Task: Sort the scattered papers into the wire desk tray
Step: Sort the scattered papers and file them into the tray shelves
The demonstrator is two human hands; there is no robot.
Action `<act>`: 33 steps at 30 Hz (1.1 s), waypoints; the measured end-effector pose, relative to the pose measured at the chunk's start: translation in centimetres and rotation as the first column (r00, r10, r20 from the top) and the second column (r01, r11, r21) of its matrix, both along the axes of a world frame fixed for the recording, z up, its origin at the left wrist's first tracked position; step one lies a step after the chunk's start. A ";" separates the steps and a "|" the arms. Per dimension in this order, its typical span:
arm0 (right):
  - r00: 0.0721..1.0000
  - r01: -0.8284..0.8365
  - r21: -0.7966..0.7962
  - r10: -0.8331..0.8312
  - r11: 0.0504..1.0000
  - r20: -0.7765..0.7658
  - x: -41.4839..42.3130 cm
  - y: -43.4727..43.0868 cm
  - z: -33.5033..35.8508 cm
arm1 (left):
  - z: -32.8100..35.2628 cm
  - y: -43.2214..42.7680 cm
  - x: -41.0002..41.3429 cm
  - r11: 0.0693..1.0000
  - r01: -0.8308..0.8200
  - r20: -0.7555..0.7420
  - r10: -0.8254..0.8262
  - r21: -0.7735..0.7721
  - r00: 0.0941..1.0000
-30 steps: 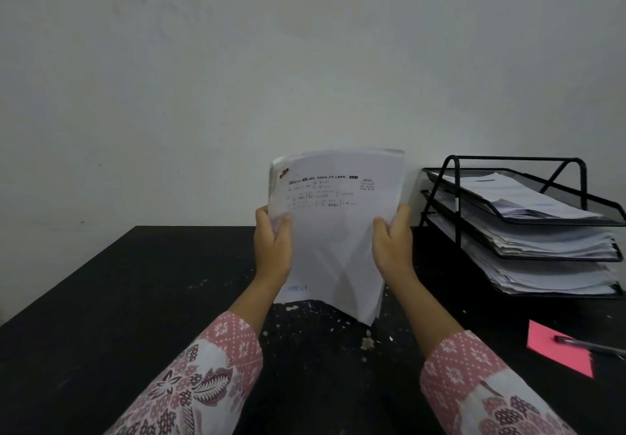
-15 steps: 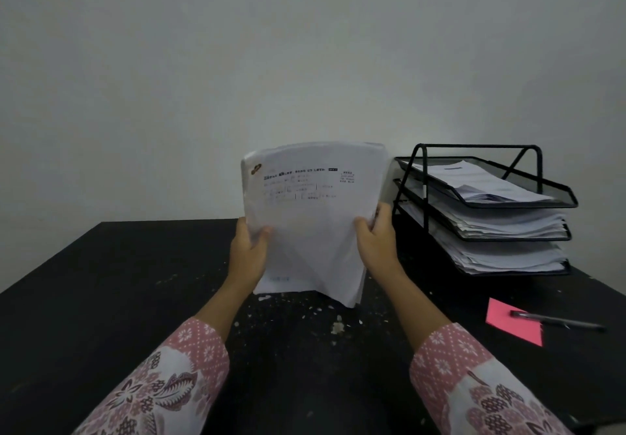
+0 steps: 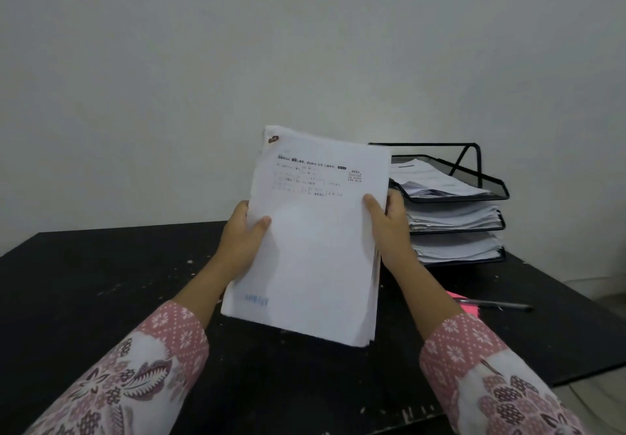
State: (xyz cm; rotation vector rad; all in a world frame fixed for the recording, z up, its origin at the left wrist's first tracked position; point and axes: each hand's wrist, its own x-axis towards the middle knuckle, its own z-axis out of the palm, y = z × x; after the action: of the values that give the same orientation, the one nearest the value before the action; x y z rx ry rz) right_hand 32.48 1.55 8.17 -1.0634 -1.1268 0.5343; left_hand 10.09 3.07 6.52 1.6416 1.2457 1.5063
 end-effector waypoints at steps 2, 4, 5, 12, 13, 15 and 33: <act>1.000 -0.004 -0.050 0.003 0.999 -0.020 1.5 -0.1 0.2 | 0.1 0.3 1.4 0.998 0.027 -0.041 -0.029 -0.052 0.999; 1.000 0.006 -0.115 -0.008 0.993 -0.020 3.0 -0.2 0.0 | 0.0 0.5 2.7 0.988 0.068 -0.078 -0.080 -0.141 0.994; 0.999 0.009 -0.145 -0.014 0.989 -0.029 3.6 -0.2 -0.4 | -0.1 0.5 2.9 0.977 0.099 -0.088 -0.117 -0.190 0.989; 0.985 -0.023 -0.394 -0.047 0.919 -0.166 8.5 -0.5 -3.8 | -2.9 0.7 5.9 0.892 0.256 -0.179 -0.340 -0.372 0.923; 0.985 -0.022 -0.430 -0.055 0.903 -0.165 8.9 -0.4 -4.2 | -3.2 0.6 6.4 0.892 0.255 -0.192 -0.343 -0.373 0.920; 0.989 -0.005 -0.490 -0.068 0.871 -0.130 9.8 -0.5 -4.8 | -3.5 0.5 7.2 0.887 0.251 -0.223 -0.355 -0.388 0.908; 0.978 -0.013 -0.599 -0.114 0.801 -0.175 12.2 -0.8 -6.5 | -4.4 -0.2 8.3 0.770 0.284 -0.179 -0.455 -0.571 0.872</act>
State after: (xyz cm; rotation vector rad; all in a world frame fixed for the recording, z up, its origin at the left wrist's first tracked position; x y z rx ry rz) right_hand 44.68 0.70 1.63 -1.5403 -0.7496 0.9762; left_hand 18.39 2.90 2.10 1.6409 1.2472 0.5917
